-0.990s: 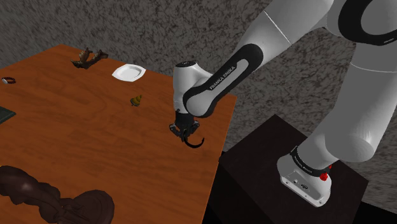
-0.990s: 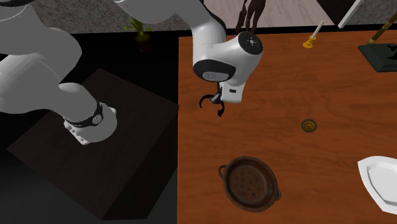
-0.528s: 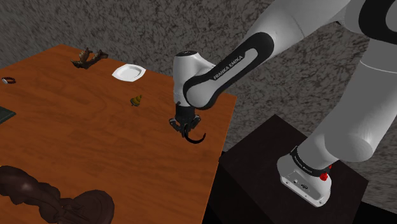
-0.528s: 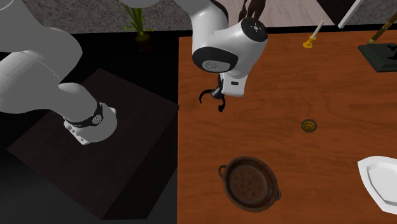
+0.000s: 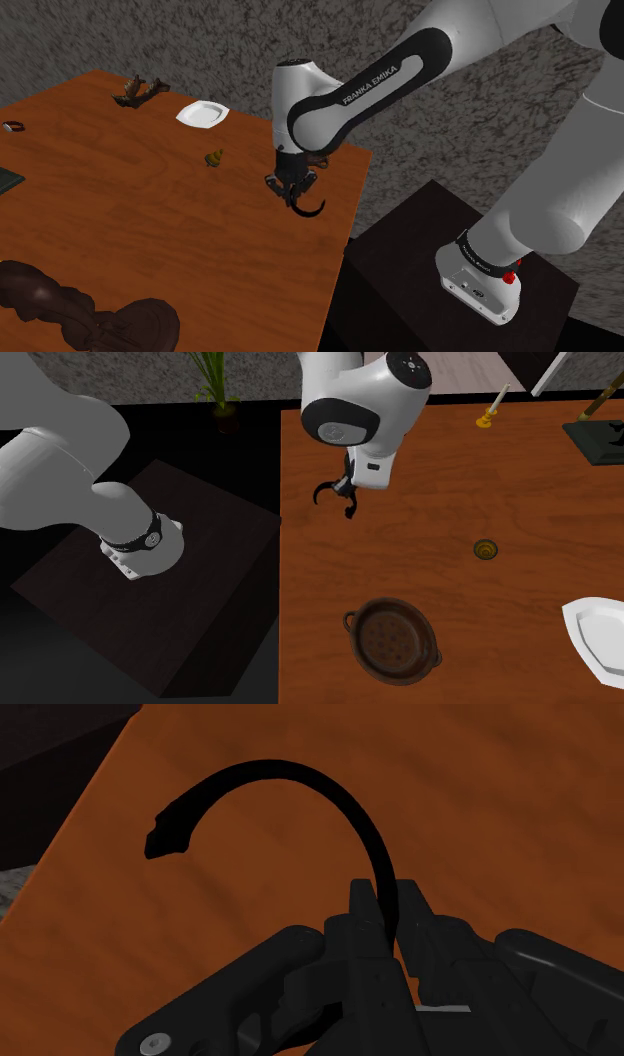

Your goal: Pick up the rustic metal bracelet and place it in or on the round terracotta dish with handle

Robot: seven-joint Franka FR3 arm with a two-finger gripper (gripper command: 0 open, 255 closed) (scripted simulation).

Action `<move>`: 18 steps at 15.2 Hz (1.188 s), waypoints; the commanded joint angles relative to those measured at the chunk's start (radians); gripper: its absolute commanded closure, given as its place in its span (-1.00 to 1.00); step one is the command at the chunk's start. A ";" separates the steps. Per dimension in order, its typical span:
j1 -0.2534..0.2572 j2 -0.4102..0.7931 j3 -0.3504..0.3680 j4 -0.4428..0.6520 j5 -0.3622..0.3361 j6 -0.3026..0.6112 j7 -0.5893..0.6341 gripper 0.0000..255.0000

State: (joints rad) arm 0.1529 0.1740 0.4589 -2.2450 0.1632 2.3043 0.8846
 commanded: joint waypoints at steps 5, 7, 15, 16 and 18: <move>-0.062 0.039 -0.053 0.080 -0.032 -0.060 -0.089 1.00; -0.084 0.064 -0.074 0.119 -0.047 -0.082 -0.121 1.00; -0.161 0.191 -0.148 0.323 -0.104 -0.183 -0.238 1.00; -0.170 0.210 -0.156 0.354 -0.111 -0.197 -0.251 1.00; -0.186 0.250 -0.172 0.421 -0.123 -0.228 -0.277 1.00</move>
State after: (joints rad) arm -0.0240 0.4061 0.2947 -1.8593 0.0455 2.0958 0.6223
